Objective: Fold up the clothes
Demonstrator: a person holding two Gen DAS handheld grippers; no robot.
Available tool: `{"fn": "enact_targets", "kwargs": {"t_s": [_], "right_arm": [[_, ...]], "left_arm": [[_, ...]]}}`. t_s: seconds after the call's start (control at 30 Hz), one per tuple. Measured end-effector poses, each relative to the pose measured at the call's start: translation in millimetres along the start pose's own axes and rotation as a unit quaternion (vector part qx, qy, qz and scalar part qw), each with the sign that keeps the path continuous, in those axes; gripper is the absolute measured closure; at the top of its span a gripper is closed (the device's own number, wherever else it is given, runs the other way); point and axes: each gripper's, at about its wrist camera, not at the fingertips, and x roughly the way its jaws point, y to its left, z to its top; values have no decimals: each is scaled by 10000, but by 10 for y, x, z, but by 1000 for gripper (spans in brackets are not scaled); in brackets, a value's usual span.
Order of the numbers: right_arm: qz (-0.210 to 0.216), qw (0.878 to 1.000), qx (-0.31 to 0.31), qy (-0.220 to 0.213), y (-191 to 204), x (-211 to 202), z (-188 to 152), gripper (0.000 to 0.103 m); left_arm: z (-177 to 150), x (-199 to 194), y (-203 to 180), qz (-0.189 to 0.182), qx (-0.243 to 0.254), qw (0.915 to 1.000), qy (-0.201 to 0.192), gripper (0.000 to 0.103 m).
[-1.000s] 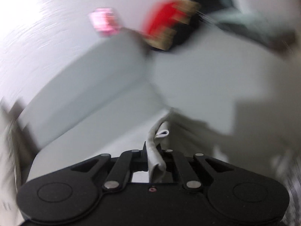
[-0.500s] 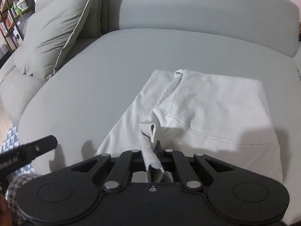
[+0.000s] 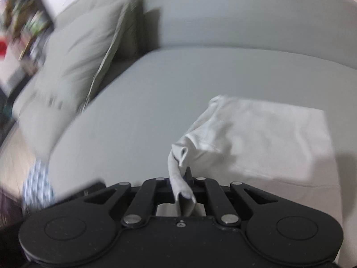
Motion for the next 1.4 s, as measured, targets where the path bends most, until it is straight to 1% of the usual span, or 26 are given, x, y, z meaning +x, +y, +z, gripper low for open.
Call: {"fn": "enact_targets", "kwargs": {"t_s": [0.03, 0.1, 0.17, 0.27, 0.3, 0.33, 0.37, 0.4, 0.43, 0.47, 0.5, 0.57, 0.6, 0.63, 0.7, 0.77, 0.87, 0.93, 1.03, 1.13, 1.2, 1.23, 1.27, 1.33, 1.37, 1.4], "right_arm": [[246, 9995, -115, 174, 16, -2, -11, 80], [993, 9945, -143, 304, -37, -149, -53, 63], [1235, 9920, -172, 181, -129, -359, -82, 63], [991, 9948, 50, -220, -535, -788, -146, 67], [826, 9958, 172, -353, -712, -910, -170, 77], [660, 9964, 269, -465, -876, -1015, -199, 84], [514, 9968, 317, -523, -1011, -1079, -237, 92], [422, 9972, 316, -522, -1120, -1104, -279, 93], [400, 9977, 267, -470, -1191, -1098, -328, 93], [423, 9981, 204, -401, -1235, -1073, -382, 93], [450, 9983, 95, -345, -1249, -1026, -432, 93], [494, 9983, -164, -276, -1227, -923, -513, 92], [485, 9984, -166, -248, -1261, -956, -545, 92], [477, 9985, -168, -220, -1296, -990, -578, 92], [461, 9987, -172, -164, -1364, -1056, -644, 93], [444, 9988, -176, -108, -1432, -1123, -709, 92], [461, 9988, -70, -123, -1565, -1226, -774, 92], [679, 9957, 460, -441, -1766, -1244, -683, 91], [1239, 9803, 1430, -567, -2048, -931, -511, 91], [1933, 9547, 2198, -544, -2219, -510, -330, 91], [2573, 9373, 2324, -342, -2214, -179, -236, 91], [2757, 9312, 2376, -188, -2231, -27, -214, 91], [2774, 9296, 2426, -72, -2268, 103, -218, 91], [2592, 9322, 2526, 41, -2399, 290, -277, 103], [2533, 9298, 2668, -85, -2540, 284, -333, 103], [2487, 9247, 2865, -329, -2697, 214, -391, 103]], "left_arm": [[2, 1, 0, -7, -26, 10000, 2, 66], [6, 3, 1, -20, -78, 10000, 7, 66], [9, 11, -20, -32, -79, 10000, 19, 65], [21, 0, -126, -47, 146, 9999, 45, 65], [23, -12, -176, -67, 266, 9996, 38, 66], [6, -54, -270, -180, 510, 9985, -51, 72], [-20, -96, -396, -387, 798, 9960, -114, 84], [-57, -115, -546, -616, 1089, 9921, -114, 88], [-101, -103, -711, -769, 1382, 9874, -78, 87], [-144, -56, -879, -732, 1681, 9830, -49, 87], [-185, 6, -1039, -646, 1968, 9783, 11, 87], [-237, 302, -1254, 71, 2413, 9693, 477, 89], [-277, 505, -1272, 578, 2553, 9612, 872, 93], [-307, 626, -1234, 877, 2563, 9563, 1102, 89], [-256, 571, -1200, 951, 2532, 9571, 1035, 86], [-187, 460, -1147, 986, 2516, 9580, 957, 90], [-49, 242, -1047, 534, 2232, 9717, 560, 90], [-7, 183, -1129, 147, 2286, 9731, 240, 90], [58, 354, -1396, -561, 2429, 9682, 203, 89], [98, 694, -1678, -1312, 2567, 9567, 407, 89], [26, 985, -1798, -1474, 2560, 9527, 709, 86], [-9, 1125, -1840, -1511, 2548, 9514, 839, 82], [-41, 1239, -1787, -1327, 2498, 9554, 854, 84], [-94, 1450, -1672, -987, 2364, 9626, 880, 90], [-50, 1456, -1573, -963, 2121, 9687, 855, 90], [2, 1401, -1512, -762, 1924, 9753, 771, 90]]}}
